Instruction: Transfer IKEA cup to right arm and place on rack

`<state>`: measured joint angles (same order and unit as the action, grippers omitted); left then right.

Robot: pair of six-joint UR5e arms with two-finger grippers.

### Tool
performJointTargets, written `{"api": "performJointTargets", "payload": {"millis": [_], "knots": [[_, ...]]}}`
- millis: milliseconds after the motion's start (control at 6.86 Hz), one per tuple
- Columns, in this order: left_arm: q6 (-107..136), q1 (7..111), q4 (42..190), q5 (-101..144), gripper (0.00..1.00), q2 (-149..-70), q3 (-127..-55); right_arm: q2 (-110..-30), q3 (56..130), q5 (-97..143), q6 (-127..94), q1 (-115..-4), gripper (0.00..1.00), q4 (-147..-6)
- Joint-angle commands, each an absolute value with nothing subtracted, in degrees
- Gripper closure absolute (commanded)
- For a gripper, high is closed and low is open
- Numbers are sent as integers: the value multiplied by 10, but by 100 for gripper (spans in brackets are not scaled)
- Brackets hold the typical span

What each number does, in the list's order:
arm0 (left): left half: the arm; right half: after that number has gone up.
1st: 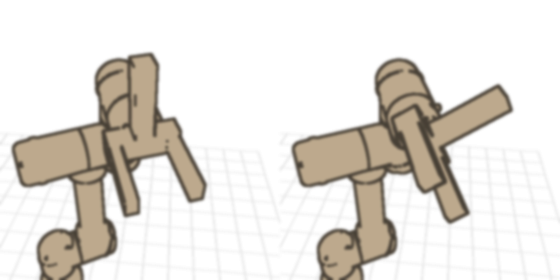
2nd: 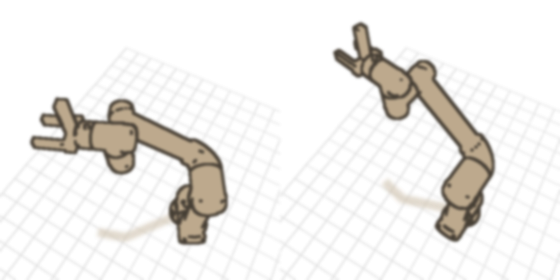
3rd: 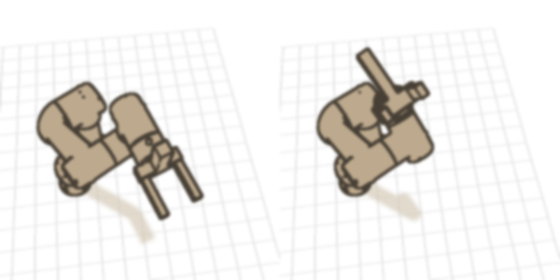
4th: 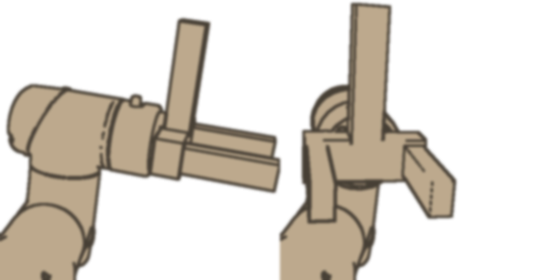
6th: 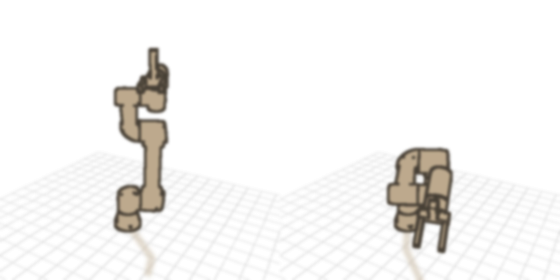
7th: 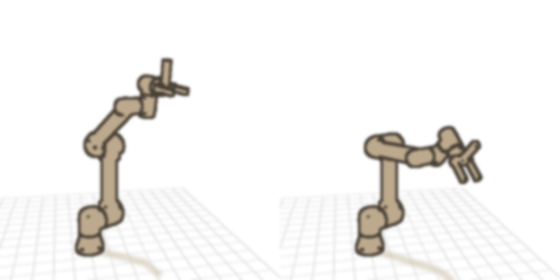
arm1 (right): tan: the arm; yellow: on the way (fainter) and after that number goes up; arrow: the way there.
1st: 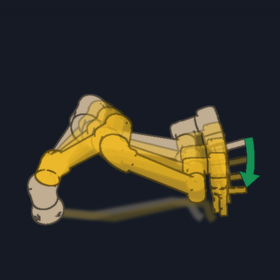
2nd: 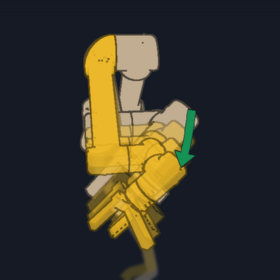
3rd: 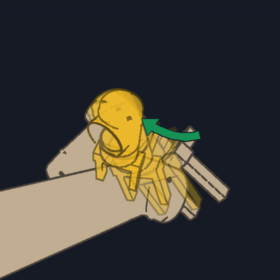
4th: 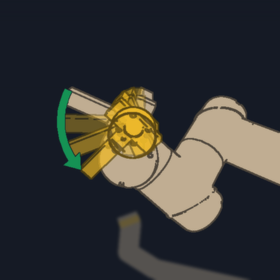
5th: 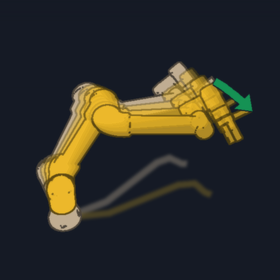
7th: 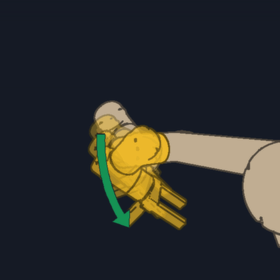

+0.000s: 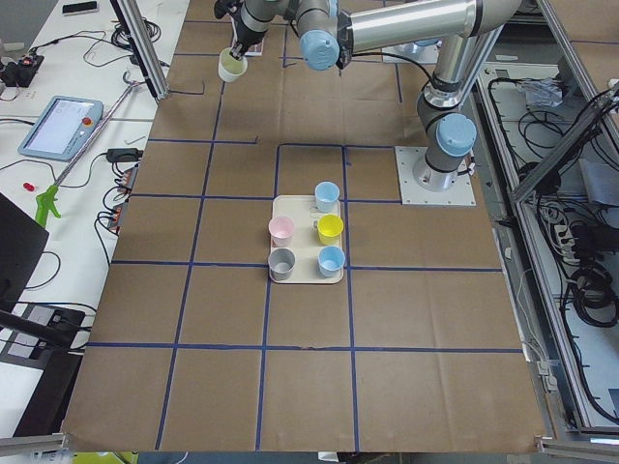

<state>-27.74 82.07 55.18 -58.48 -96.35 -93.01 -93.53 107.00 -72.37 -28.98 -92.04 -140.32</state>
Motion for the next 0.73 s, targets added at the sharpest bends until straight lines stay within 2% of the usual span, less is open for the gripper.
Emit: {"api": "performJointTargets", "payload": {"millis": [0,583], "knots": [[-266,824,367,-427,100,-963,-995,-948,1135,-663,-464,-921,0,-1588],[-240,835,-61,-329,100,-987,-1227,-969,1307,-635,-832,-922,0,-1891]]}}
